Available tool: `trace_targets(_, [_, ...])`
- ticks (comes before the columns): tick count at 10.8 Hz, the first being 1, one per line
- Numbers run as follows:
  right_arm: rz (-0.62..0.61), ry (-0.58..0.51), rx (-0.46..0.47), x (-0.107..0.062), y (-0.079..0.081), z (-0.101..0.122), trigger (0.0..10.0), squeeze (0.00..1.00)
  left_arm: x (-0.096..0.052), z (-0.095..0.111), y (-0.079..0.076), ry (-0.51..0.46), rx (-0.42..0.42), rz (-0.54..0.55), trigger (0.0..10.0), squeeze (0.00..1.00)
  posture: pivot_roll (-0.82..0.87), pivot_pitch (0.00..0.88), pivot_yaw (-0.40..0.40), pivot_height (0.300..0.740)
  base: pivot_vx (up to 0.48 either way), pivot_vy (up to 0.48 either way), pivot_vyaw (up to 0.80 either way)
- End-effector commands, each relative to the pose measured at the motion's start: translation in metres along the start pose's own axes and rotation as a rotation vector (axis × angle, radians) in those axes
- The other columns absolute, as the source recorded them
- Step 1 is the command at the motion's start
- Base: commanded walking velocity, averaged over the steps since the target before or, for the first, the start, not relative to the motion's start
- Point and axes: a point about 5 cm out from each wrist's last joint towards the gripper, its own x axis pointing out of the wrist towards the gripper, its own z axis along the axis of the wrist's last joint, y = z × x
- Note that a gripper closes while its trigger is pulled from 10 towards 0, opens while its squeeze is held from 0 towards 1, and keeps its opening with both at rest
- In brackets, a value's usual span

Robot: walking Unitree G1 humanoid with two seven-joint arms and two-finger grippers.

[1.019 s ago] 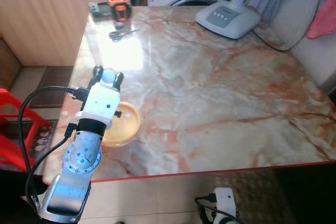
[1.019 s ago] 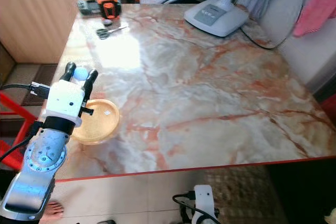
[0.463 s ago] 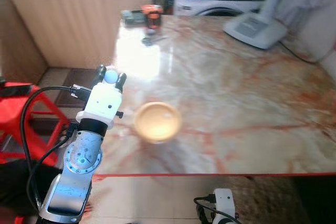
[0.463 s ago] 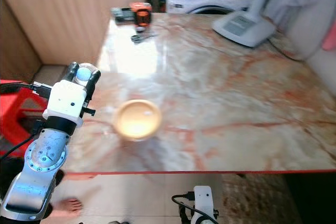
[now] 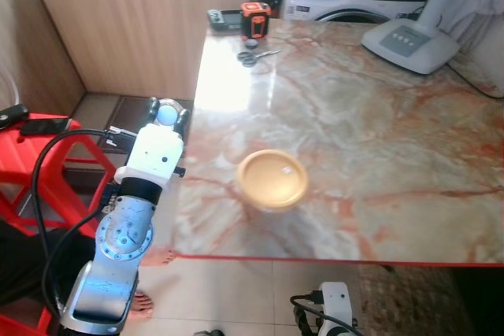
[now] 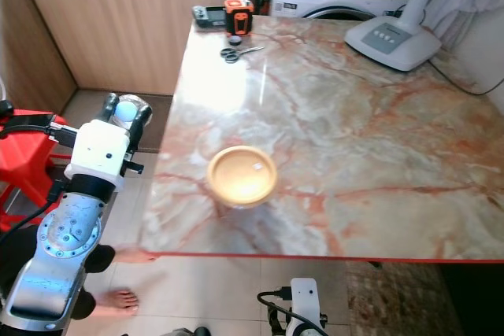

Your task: Restocking fridge

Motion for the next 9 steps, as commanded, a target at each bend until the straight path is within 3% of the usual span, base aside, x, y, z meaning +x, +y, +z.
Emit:
trace_targets(1, [-0.012, 0.011, 0.012, -0.0012, -0.0026, -0.0040, 10.0, 0.00, 0.0012, 0.0070, 0.0018, -0.031, 0.008, 0.003, 10.0, 0.00, 0.01, 0.129, -0.047, 0.740, 0.000, 0.281, 0.00])
trace_targets(9, [-0.017, 0.007, 0.010, -0.0006, -0.0043, -0.0011, 10.0, 0.00, 0.0021, 0.0062, 0.0054, -0.021, 0.018, 0.036, 10.0, 0.00, 0.01, 0.157, -0.061, 0.740, 0.000, 0.241, 0.00])
